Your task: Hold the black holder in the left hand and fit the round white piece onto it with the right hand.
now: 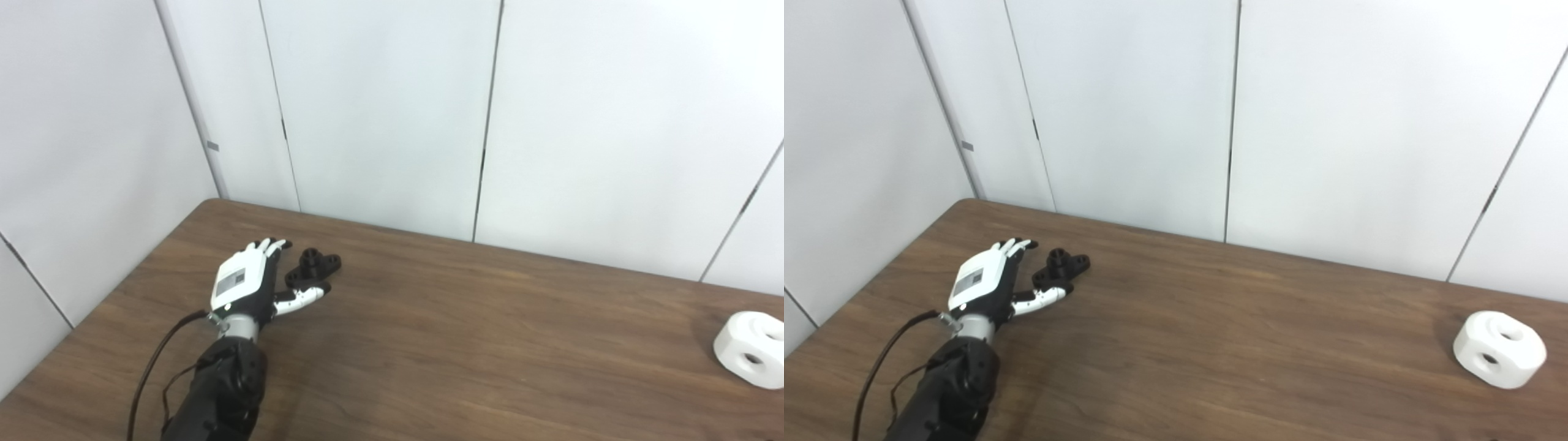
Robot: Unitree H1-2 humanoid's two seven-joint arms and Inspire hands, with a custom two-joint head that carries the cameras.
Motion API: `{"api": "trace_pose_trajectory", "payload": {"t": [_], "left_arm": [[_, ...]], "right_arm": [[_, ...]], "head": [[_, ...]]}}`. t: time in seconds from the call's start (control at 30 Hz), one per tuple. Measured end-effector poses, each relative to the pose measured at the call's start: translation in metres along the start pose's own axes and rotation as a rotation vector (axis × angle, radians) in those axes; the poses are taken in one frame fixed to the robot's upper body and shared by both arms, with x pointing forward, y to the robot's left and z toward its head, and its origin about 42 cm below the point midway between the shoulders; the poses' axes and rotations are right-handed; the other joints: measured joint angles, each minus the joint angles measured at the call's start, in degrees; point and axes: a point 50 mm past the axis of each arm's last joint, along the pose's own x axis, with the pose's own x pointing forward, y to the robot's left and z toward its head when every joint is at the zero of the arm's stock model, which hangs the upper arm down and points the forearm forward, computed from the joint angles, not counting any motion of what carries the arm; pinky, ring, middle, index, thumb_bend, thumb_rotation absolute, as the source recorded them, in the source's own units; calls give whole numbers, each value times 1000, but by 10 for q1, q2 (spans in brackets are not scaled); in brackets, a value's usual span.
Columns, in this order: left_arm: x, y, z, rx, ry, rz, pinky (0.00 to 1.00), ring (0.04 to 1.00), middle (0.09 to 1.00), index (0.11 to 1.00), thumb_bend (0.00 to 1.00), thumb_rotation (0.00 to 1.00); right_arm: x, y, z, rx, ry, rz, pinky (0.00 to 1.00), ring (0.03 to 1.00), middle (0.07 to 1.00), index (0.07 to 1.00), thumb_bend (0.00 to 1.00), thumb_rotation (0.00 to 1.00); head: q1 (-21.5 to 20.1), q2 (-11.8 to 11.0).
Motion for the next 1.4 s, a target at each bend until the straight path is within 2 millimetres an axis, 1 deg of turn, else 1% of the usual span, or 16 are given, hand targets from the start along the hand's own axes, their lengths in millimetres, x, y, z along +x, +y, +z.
{"api": "trace_pose_trajectory", "payload": {"t": [0.23,0.53,0.77,0.9,1.07,1.17,1.3,1.4], "left_arm": [[16,-4,-4,23,33,-15,1000,986,955,885,825,588],[34,-3,-7,14,70,-24,1000,991,956,885,822,574],[45,-3,-11,-26,104,-45,1000,996,953,870,821,550],[49,-6,-11,-60,115,-71,1000,976,936,841,849,557],[56,-7,-7,-75,117,-82,1000,971,930,830,846,551],[57,-9,-4,-71,109,-89,1000,974,930,824,855,547],[57,-11,-1,-67,98,-101,1000,974,929,820,856,538],[57,-14,0,-59,93,-114,1000,972,927,818,854,530]], "right_arm": [[-1,0,1,-1,2,-1,966,995,973,944,509,1000],[-1,0,1,-1,2,-1,956,990,972,946,485,1000],[-3,1,2,1,9,0,958,994,976,943,519,1000],[-3,1,2,1,9,0,953,993,978,943,497,1000],[-3,1,3,1,8,0,947,990,979,946,482,1000],[-3,1,3,1,7,0,941,987,975,947,495,1000],[-3,1,4,1,6,0,938,986,976,946,479,1000],[-3,1,5,0,3,1,937,985,974,948,487,1000]], "head": [[0,1],[-1,3],[-4,6],[-4,6],[-6,6],[-8,7],[-10,8],[-11,10]]}}
